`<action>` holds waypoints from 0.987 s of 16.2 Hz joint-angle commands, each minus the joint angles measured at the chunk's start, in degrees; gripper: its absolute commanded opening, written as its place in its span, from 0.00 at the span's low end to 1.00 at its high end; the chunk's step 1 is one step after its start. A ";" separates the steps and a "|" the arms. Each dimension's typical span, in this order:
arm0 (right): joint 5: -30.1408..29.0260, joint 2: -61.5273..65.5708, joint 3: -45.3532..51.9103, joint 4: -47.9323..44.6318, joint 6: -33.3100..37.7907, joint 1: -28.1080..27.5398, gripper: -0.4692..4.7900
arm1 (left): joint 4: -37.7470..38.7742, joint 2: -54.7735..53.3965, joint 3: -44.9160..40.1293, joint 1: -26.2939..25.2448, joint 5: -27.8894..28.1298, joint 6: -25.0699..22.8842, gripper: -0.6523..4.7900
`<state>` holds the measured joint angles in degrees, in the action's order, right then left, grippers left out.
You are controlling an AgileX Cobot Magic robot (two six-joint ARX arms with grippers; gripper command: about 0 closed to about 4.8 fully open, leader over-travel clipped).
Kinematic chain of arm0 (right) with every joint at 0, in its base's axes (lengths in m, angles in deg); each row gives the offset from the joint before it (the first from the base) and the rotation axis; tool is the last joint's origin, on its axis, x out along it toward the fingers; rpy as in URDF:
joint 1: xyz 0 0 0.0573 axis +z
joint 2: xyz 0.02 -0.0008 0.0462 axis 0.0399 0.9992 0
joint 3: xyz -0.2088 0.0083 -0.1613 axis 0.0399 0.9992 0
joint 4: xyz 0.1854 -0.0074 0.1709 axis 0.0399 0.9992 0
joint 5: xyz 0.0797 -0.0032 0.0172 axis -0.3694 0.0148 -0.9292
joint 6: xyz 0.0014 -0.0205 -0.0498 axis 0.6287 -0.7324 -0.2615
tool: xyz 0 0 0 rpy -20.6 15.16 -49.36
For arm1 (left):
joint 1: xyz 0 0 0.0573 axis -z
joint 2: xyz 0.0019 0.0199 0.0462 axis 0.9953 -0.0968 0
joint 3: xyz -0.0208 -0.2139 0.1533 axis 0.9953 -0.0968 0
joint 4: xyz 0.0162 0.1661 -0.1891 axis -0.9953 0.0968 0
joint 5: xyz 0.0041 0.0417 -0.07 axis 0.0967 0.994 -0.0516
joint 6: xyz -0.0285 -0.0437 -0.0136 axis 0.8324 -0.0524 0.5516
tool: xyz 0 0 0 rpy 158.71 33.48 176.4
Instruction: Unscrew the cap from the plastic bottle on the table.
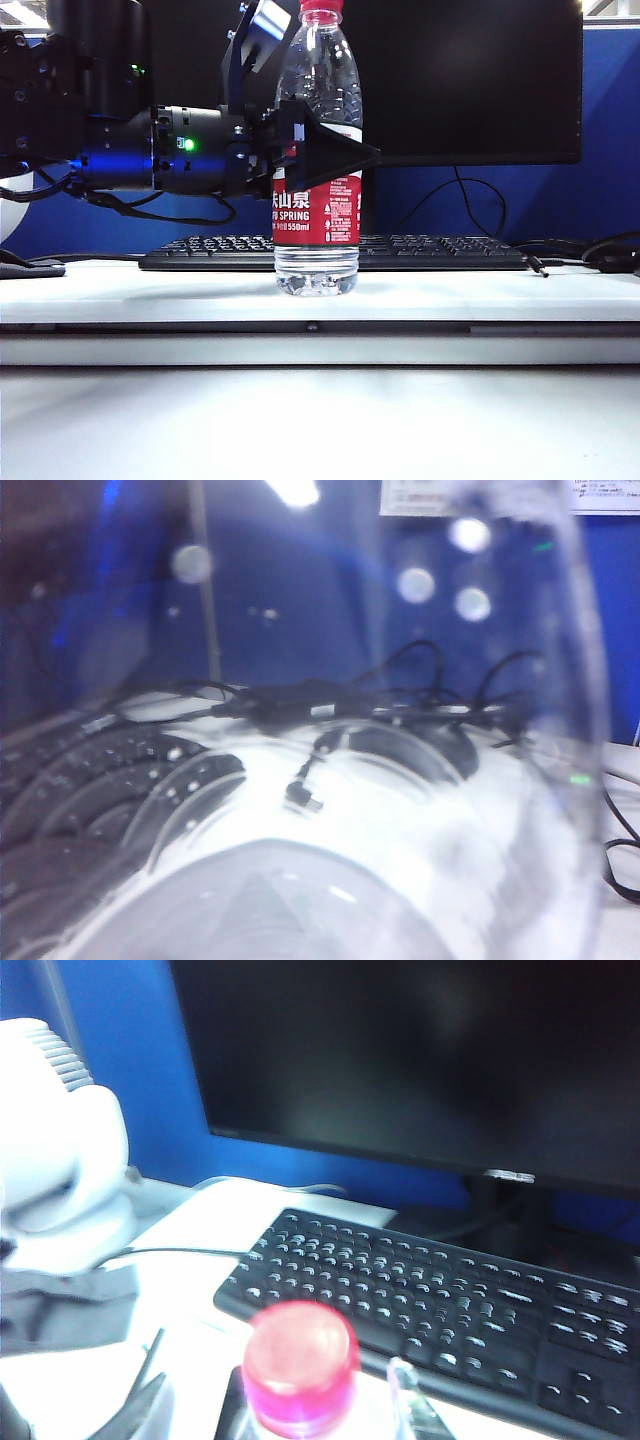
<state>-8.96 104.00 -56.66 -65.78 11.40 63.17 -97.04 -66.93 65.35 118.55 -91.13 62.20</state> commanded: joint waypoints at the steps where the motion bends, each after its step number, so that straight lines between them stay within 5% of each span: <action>1: 2.47 2.12 -0.11 -4.98 0.22 0.63 0.63 | 1.64 -0.17 -0.04 -0.02 0.11 0.22 0.61; 12: 2.64 7.06 -0.22 -9.55 2.51 0.39 0.58 | 1.62 -0.17 -0.04 0.35 -0.04 0.37 0.61; 16: 2.73 7.06 -0.22 -10.45 2.49 0.37 0.49 | 1.64 -0.17 -0.04 0.35 -0.04 0.37 0.61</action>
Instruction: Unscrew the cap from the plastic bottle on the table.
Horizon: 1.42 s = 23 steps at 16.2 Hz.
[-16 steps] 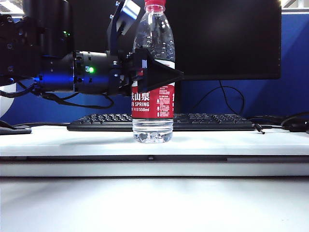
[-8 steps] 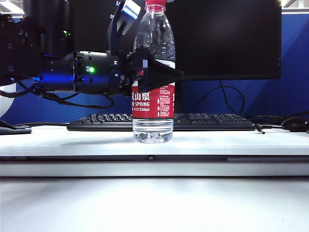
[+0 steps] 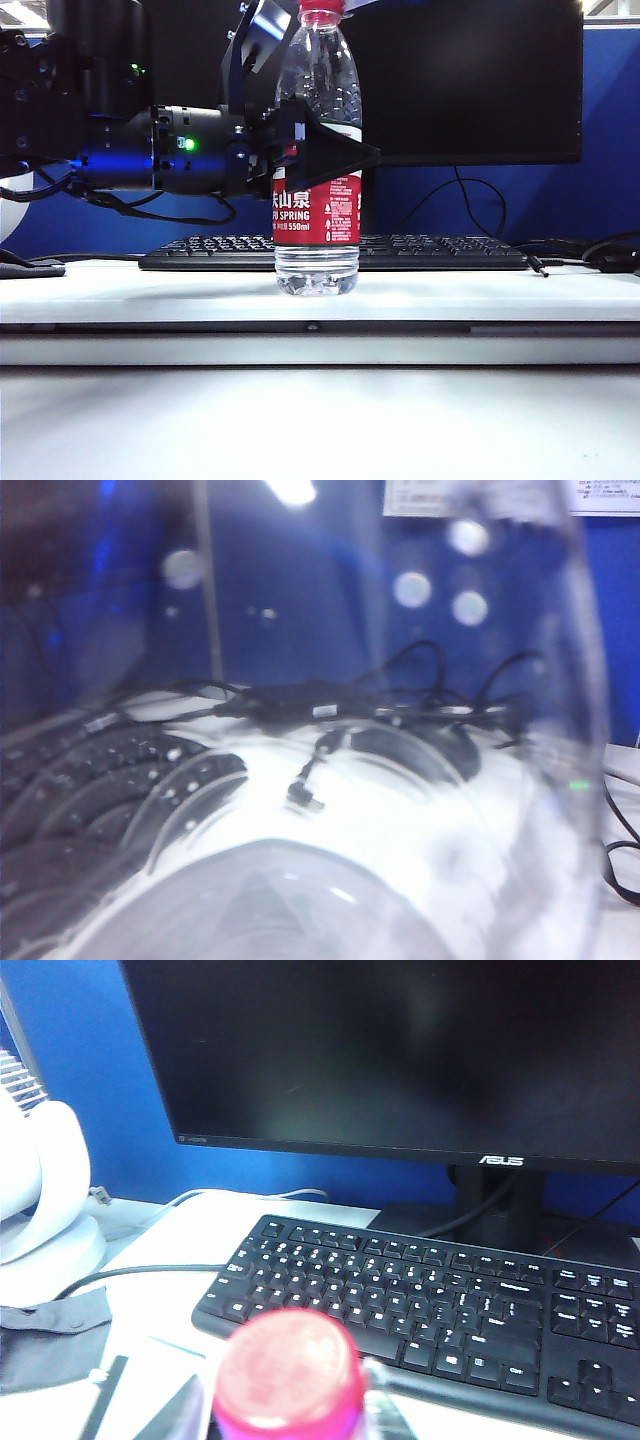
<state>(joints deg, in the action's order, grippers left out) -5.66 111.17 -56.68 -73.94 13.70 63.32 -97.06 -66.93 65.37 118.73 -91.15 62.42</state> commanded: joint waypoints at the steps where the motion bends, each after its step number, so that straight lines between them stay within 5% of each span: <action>1: -0.61 -0.11 -0.20 -2.40 0.20 0.09 0.49 | 1.66 -0.17 -0.07 0.17 -0.02 0.15 0.61; 19: -0.66 -0.24 -0.20 -2.01 -1.70 -0.59 0.49 | 1.62 -0.17 -0.07 0.17 -0.02 0.15 0.61; 23: -0.66 -0.31 -0.20 -2.16 -1.73 -0.59 0.36 | 1.66 -0.17 -0.07 0.17 -0.02 0.15 0.61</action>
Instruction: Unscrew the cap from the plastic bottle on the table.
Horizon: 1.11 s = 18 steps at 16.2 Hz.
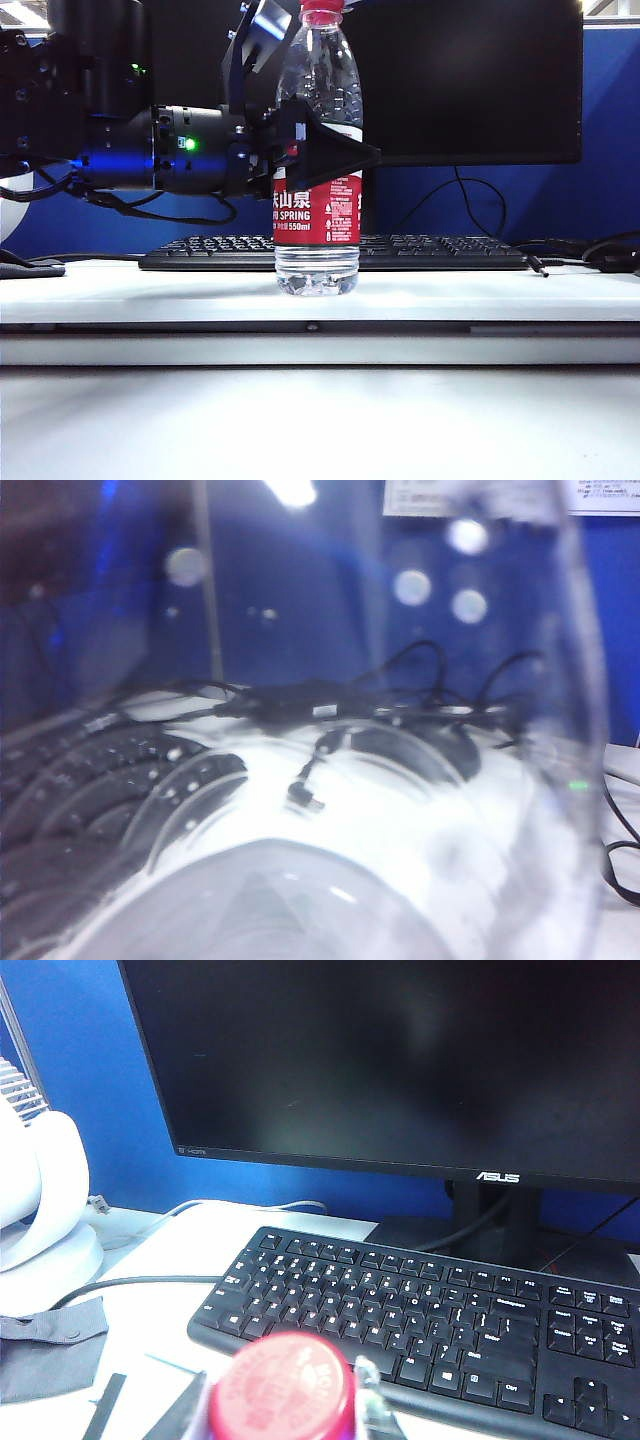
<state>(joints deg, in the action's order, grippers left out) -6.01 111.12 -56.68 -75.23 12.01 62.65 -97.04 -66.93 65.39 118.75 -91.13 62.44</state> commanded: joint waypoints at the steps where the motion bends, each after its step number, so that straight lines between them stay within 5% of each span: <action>1: -0.33 -0.26 -0.20 -0.85 -0.04 0.09 0.36 | 1.64 -0.17 -0.09 0.15 -0.07 0.13 0.61; 2: -0.35 -0.33 -0.20 -0.81 -0.09 0.07 0.26 | 1.64 -0.17 -0.09 0.15 -0.07 0.13 0.61; 7: -8.72 -3.10 -0.20 5.75 -0.09 -3.74 0.25 | 1.62 -0.17 -0.09 0.15 -0.09 -0.11 0.61; 12: -34.03 -5.22 -0.20 14.62 -0.04 -14.10 0.25 | 1.68 -0.17 -0.11 0.15 -0.17 -0.24 0.61; 18: -55.76 -5.57 -0.20 21.09 -1.27 -22.80 0.25 | 2.80 -0.17 -0.11 0.15 -0.26 -0.28 0.61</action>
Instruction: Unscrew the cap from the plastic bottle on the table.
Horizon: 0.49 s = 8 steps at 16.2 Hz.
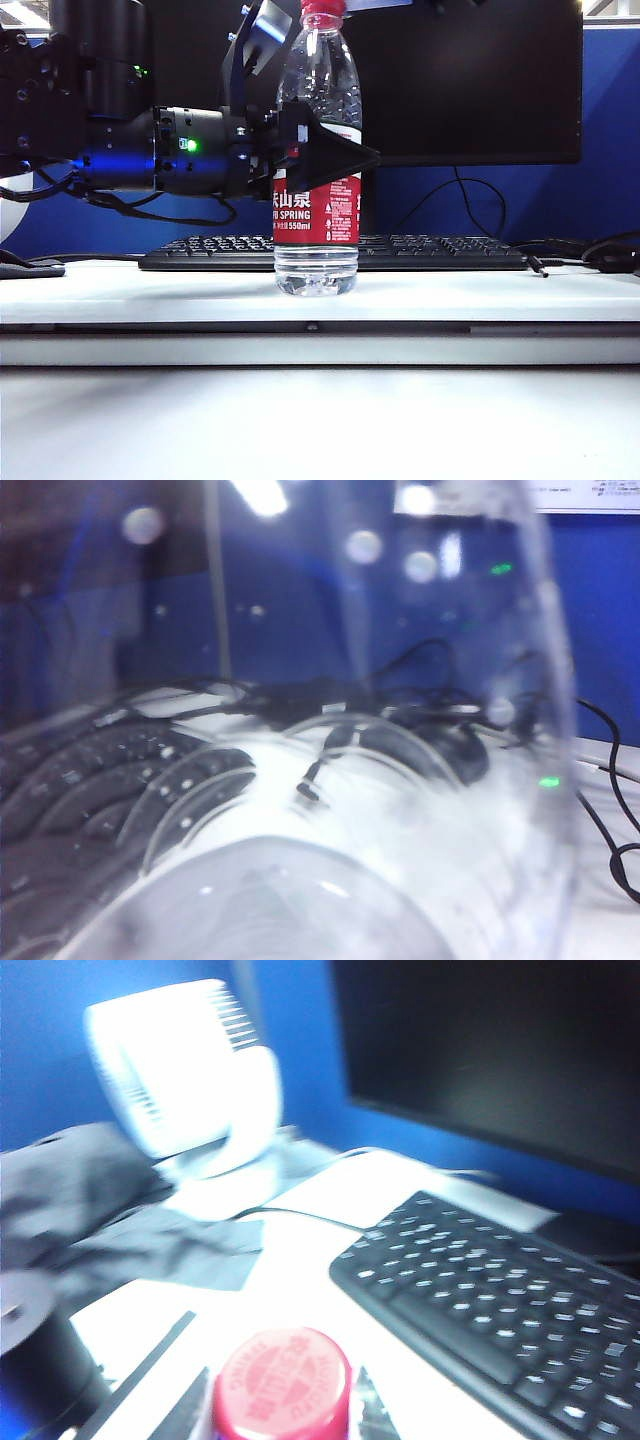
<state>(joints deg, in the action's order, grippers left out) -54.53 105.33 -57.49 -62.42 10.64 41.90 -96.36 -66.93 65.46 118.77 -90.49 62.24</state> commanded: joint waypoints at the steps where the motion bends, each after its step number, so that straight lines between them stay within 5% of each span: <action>1: -10.05 -0.09 0.61 9.64 -0.11 -3.43 0.25 | 2.23 -0.17 -0.17 0.13 -0.90 -0.09 0.61; 8: -26.34 -0.57 0.61 12.92 -1.51 -8.37 0.25 | 2.25 -0.17 -0.15 0.13 -1.16 -0.09 0.61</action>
<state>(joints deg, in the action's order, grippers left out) -76.45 103.84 -57.80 -57.26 8.36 33.36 -96.36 -66.93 65.46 118.99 -91.93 61.28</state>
